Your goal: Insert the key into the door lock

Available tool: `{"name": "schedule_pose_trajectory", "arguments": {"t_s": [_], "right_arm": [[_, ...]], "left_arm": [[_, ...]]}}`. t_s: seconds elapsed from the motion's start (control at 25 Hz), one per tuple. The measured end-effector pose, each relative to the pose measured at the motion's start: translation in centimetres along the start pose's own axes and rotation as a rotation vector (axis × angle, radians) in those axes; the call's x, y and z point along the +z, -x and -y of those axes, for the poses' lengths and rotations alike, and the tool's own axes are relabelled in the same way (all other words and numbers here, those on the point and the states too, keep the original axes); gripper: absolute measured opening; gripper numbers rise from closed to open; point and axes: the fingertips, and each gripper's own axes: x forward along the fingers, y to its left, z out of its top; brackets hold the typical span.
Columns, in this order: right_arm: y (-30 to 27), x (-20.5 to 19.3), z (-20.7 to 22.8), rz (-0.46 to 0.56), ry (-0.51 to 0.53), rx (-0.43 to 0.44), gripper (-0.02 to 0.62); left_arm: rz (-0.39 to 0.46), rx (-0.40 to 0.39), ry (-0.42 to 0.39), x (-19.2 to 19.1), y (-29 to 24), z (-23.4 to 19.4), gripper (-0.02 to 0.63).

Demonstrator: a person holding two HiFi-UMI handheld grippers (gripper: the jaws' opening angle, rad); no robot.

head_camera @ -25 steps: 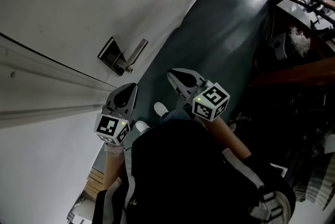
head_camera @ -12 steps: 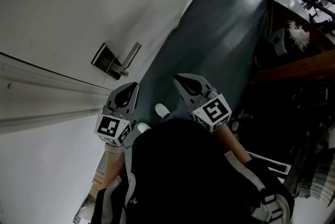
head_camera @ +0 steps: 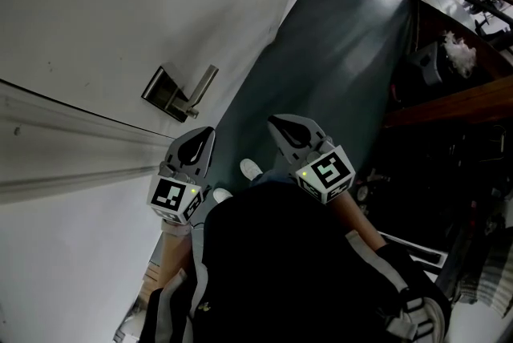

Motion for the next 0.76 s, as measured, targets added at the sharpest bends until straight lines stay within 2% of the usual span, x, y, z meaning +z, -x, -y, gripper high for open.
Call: {"name": "schedule_pose_trajectory", "arguments": {"t_s": [0.76], "right_arm": [[-1.8, -1.2, -0.4, -0.019, -0.044, 0.035, 0.017]], "left_arm": [[-0.029, 0.036, 0.007, -1.0, 0.9, -1.0, 0.008]]}}
